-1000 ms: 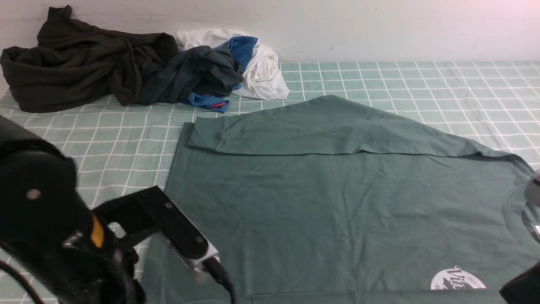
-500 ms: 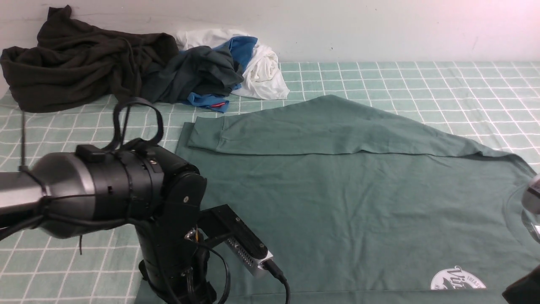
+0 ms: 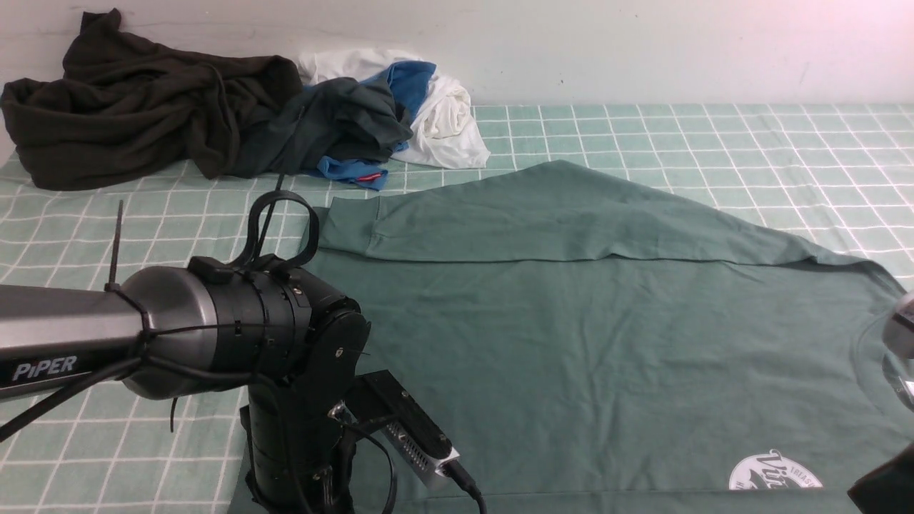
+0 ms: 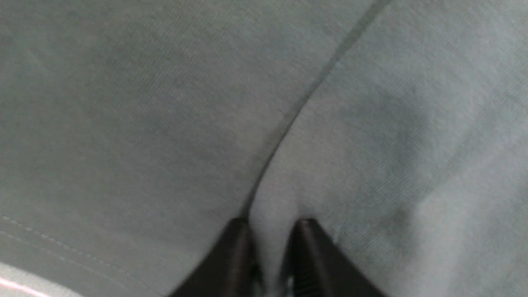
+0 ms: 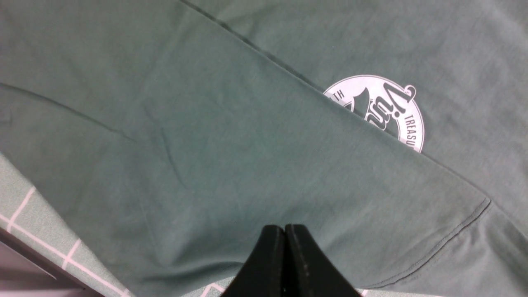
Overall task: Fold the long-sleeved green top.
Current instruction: Use the left arm to clamp the cuff closest to it, then use the left arm to drag and place the cuff at the centered position on the left edge of the fabric
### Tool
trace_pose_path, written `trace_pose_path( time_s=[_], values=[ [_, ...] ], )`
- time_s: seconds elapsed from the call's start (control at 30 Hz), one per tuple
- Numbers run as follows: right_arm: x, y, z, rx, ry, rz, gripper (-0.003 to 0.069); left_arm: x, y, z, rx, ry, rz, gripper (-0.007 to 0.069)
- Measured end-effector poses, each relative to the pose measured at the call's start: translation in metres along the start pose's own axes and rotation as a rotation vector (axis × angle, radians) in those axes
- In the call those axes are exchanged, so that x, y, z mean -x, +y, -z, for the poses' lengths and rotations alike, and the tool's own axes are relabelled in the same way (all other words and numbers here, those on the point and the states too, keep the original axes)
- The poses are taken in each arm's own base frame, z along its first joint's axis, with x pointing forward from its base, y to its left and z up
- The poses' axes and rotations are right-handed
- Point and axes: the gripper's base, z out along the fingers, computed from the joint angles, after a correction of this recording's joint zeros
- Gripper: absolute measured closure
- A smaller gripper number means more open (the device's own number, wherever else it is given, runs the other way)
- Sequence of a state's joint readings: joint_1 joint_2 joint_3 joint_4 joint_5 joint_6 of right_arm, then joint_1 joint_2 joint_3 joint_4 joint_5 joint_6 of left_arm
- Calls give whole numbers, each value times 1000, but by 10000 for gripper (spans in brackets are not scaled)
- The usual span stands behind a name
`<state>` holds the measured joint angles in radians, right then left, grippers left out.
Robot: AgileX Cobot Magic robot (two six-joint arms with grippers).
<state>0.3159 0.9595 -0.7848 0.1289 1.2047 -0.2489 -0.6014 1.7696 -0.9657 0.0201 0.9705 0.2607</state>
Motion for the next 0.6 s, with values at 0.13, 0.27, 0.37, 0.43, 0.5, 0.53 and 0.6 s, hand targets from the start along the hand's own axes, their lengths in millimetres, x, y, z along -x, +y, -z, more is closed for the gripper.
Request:
trace_pose_path(
  time_s=[0.13, 0.27, 0.37, 0.43, 0.5, 0.53, 0.6],
  values=[
    [0, 0, 0, -1, -5, -1, 673, 1, 2, 6, 22, 16, -18, 608],
    [3, -1, 0, -10, -39, -2, 673, 7, 7, 24, 60, 9, -32, 608],
    [8, -2, 0, -22, -85, -2, 673, 17, 13, 44, 100, -21, -40, 608],
    [11, -3, -1, -28, -108, -3, 673, 24, 17, 60, 131, -55, -43, 608],
    [12, -3, -1, -30, -118, -4, 673, 30, 21, 75, 158, -90, -43, 608],
    [12, -3, -1, -31, -123, -4, 673, 34, 23, 84, 178, -113, -44, 608],
    [13, -3, -1, -32, -126, -4, 673, 41, 27, 99, 211, -147, -44, 608]
  ],
)
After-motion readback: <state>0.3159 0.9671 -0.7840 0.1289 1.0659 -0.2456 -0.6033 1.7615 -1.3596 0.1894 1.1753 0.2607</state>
